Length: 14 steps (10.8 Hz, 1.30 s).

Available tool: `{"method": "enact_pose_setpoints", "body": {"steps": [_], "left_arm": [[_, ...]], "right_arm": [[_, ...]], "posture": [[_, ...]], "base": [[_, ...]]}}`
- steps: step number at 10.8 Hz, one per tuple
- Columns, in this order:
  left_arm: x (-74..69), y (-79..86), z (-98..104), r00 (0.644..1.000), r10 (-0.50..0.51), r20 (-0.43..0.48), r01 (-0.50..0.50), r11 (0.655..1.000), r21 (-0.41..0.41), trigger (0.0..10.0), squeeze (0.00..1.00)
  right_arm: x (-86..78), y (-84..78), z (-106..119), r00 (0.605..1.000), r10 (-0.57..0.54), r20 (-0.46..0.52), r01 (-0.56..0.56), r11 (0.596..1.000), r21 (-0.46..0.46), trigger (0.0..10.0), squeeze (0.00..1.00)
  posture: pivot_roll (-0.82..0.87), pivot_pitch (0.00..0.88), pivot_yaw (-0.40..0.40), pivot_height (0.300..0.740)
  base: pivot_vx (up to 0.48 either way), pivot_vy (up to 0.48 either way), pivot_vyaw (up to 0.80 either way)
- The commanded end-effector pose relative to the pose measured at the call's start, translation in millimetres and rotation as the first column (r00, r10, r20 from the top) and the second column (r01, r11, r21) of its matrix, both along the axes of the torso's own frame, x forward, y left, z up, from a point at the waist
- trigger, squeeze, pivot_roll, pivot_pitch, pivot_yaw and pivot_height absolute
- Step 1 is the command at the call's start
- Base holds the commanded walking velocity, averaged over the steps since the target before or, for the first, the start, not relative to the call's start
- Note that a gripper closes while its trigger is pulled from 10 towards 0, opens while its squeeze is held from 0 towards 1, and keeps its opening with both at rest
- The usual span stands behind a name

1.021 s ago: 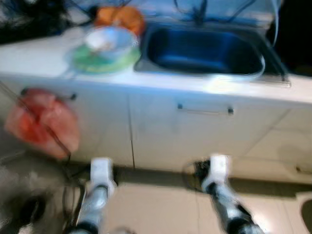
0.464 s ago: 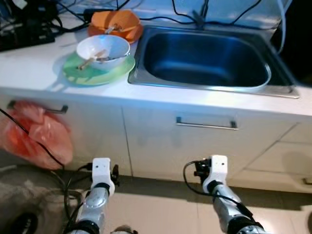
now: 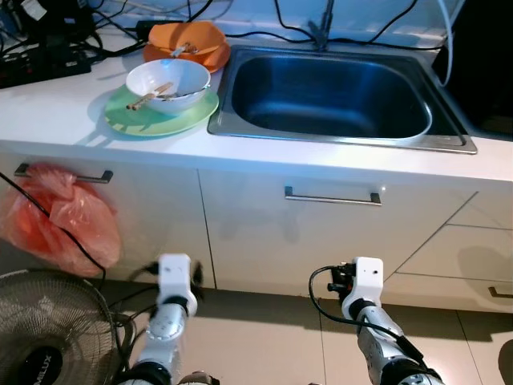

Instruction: Kitchen organization

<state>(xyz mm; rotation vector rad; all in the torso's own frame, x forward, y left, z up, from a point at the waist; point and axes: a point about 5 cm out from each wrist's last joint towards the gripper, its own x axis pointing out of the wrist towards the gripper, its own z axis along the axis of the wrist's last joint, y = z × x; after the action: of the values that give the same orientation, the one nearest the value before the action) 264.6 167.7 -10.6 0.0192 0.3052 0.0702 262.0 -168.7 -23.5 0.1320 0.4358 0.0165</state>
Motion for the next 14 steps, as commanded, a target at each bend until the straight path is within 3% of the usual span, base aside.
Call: {"method": "enact_pose_setpoints", "body": {"steps": [1,2,4,6,7,10,12,14], "left_arm": [[-1.3,2.2,5.5,0.998,-0.008,0.059,0.005,0.998,0.059,10.0,0.00],[-0.4,4.1,11.4,0.994,-0.010,0.106,-0.001,0.995,0.095,10.0,0.00],[19.5,3.4,51.8,0.948,-0.043,0.316,-0.013,0.985,0.173,10.0,0.00],[31.9,-3.9,78.8,0.902,-0.082,0.423,-0.011,0.977,0.214,10.0,0.00],[39.2,-7.9,99.7,0.862,-0.099,0.497,-0.022,0.972,0.232,10.0,0.00],[43.5,-10.8,131.3,0.798,-0.093,0.595,-0.058,0.972,0.230,10.0,0.00],[48.5,-16.5,162.6,0.734,-0.104,0.672,-0.069,0.972,0.226,10.0,0.00],[50.8,-20.1,171.5,0.721,-0.109,0.684,-0.061,0.974,0.220,10.0,0.00]], "right_arm": [[-2.2,-4.4,1.4,0.999,-0.023,0.036,0.024,0.999,-0.032,10.0,0.00],[-0.9,-5.4,4.6,0.998,-0.012,0.068,0.017,0.997,-0.072,10.0,0.00],[7.8,-7.5,24.8,0.967,-0.043,0.250,0.058,0.997,-0.054,10.0,0.00],[40.5,-10.5,91.5,0.846,-0.010,0.533,0.055,0.996,-0.068,10.0,0.00],[53.5,-3.5,115.3,0.789,0.007,0.614,0.043,0.997,-0.067,10.0,0.00],[62.4,4.5,157.7,0.686,0.022,0.727,0.023,0.998,-0.052,10.0,0.00],[63.1,12.9,183.1,0.640,0.035,0.768,-0.007,0.999,-0.040,10.0,0.00],[64.9,17.2,191.8,0.623,0.039,0.781,-0.021,0.999,-0.033,10.0,0.00]], "posture": [[0.17,0.114,-0.033,0.740],[0.17,0.118,-0.032,0.740],[0.17,0.125,-0.031,0.740],[0.17,0.125,-0.032,0.740],[0.17,0.125,-0.033,0.740],[0.17,0.126,-0.035,0.740],[0.17,0.125,-0.037,0.740],[0.17,0.122,-0.037,0.740]], "base": [[0.000,0.000,0.00],[0.000,0.000,0.00],[0.000,0.000,0.00],[0.000,0.000,0.00],[0.000,0.000,0.00],[0.000,0.000,0.00],[0.000,0.000,0.00],[0.000,0.000,0.00]]}}
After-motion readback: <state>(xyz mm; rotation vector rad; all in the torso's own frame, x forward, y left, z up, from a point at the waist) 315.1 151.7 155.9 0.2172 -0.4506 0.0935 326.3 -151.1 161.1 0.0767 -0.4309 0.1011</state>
